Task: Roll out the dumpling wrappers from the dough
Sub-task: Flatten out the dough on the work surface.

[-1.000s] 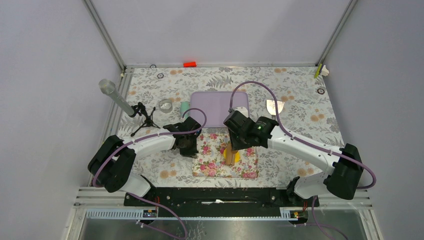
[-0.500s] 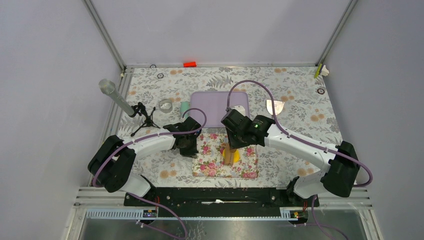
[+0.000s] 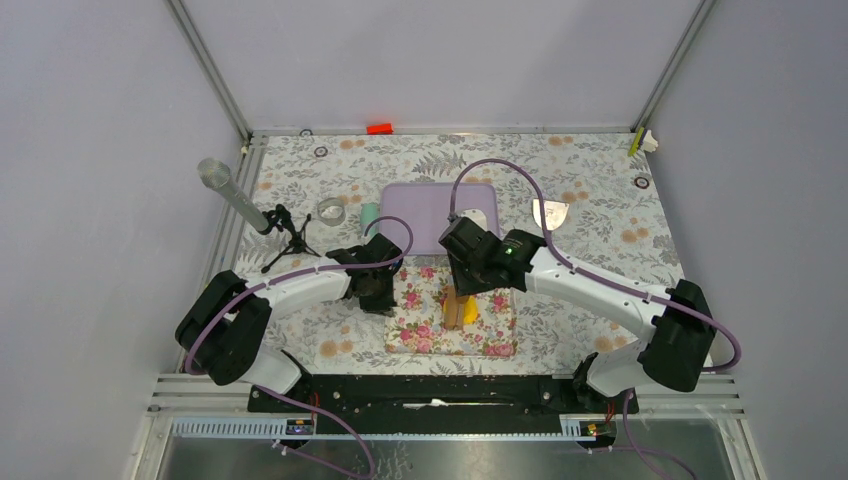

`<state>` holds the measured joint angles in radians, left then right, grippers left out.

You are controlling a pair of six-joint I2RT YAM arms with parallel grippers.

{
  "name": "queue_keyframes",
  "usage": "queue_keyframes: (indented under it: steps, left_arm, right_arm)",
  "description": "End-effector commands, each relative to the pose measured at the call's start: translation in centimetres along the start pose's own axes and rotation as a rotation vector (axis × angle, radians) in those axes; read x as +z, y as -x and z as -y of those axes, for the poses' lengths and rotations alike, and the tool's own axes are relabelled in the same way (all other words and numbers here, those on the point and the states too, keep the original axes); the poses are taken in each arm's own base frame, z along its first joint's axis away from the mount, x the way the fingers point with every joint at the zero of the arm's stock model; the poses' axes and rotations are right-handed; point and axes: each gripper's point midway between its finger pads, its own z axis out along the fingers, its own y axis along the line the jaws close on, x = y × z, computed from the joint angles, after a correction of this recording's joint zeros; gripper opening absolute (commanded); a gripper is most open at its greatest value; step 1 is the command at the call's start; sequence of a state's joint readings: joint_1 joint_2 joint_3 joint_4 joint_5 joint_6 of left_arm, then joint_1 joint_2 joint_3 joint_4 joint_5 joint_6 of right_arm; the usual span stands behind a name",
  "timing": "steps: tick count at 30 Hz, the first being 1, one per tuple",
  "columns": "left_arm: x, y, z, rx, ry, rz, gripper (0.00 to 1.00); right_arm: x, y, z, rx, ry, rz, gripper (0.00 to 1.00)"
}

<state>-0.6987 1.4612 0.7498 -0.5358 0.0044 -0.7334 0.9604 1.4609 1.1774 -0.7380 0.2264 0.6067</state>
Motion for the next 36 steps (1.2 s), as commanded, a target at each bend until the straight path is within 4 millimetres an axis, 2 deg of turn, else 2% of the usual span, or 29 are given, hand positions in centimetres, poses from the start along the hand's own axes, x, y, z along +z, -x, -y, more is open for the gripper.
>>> queue_keyframes:
  steps: [1,27,32,36]
  left_arm:
    - [0.8,-1.0,-1.7,0.010,0.060,-0.016,0.00]
    - [0.6,-1.0,-1.8,0.008,0.060,-0.011,0.00]
    - [0.6,-1.0,-1.7,0.009,0.061,-0.011,0.00]
    - [0.5,-0.8,-1.7,0.011,0.062,-0.009,0.00]
  right_arm:
    - [4.0,-4.1,3.1,-0.069,-0.162,-0.135,0.00]
    - [3.8,-3.2,2.1,-0.061,-0.125,-0.116,0.00]
    - [2.8,-1.7,0.8,-0.046,-0.075,-0.080,0.00]
    - [1.3,0.0,-0.1,-0.029,-0.035,-0.031,0.00]
